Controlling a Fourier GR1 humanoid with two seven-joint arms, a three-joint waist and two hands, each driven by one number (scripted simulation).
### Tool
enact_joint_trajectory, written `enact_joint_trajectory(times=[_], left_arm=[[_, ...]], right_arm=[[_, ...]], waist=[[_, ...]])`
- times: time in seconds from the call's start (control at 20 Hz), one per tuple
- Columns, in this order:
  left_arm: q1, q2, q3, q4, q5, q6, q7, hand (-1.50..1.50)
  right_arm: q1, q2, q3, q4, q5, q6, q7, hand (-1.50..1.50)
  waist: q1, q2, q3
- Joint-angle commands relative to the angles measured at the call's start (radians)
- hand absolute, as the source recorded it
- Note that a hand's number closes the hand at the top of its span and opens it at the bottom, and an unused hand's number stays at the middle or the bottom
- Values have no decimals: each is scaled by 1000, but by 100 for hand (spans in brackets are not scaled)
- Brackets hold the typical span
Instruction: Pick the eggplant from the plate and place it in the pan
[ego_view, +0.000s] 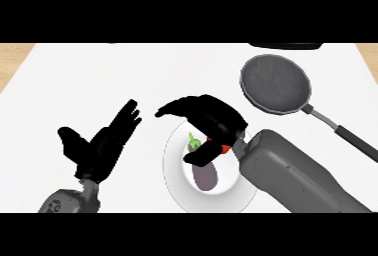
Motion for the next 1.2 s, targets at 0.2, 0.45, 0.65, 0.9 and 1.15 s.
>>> enact_joint_trajectory(times=[0.2,0.45,0.65,0.9,1.15], left_arm=[[-1,-6,-11,27,2,-24,1,0],[24,1,-3,41,2,-37,-23,0],[5,4,33,48,23,-48,-31,0],[4,-17,2,41,2,-37,-19,0],[27,0,41,55,30,-73,-38,0]], right_arm=[[-241,86,283,135,127,379,258,-150],[-338,195,404,234,150,633,431,-150],[-400,262,420,289,67,826,543,-150],[-383,265,510,288,-58,961,688,-150],[-339,265,544,245,-179,945,861,-150]], waist=[[-12,-16,-3],[-18,-17,-2],[-23,-14,-1],[-11,-18,-1],[-21,-17,1]])
